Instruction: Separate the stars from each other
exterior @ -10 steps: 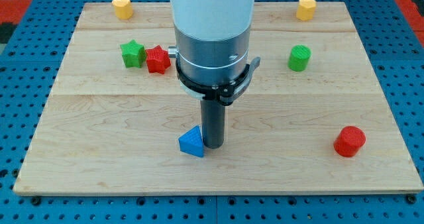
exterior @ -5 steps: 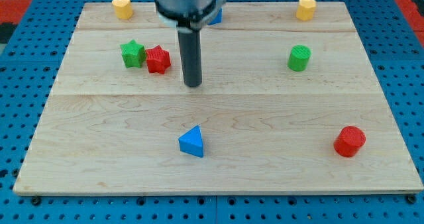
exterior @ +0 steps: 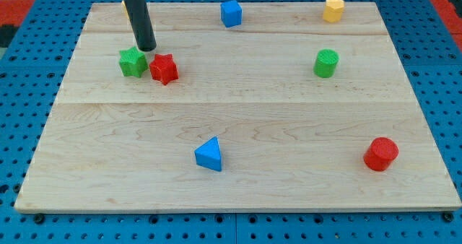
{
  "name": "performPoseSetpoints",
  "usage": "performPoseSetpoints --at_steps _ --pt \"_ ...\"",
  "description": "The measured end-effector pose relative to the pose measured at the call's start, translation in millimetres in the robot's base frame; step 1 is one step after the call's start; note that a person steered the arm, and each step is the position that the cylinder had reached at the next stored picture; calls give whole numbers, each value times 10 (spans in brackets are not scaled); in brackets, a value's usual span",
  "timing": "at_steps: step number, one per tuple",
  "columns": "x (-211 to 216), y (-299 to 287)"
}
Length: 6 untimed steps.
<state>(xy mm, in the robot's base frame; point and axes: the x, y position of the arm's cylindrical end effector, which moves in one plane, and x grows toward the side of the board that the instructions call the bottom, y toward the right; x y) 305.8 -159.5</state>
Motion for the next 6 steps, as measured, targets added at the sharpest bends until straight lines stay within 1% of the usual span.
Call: performPoseSetpoints --at_steps 1,2,3,4,5,6 --pt "454 -279" --pt "1060 -231" --pt "1149 -308" --pt "872 -312" --pt "806 102" --pt "1158 236"
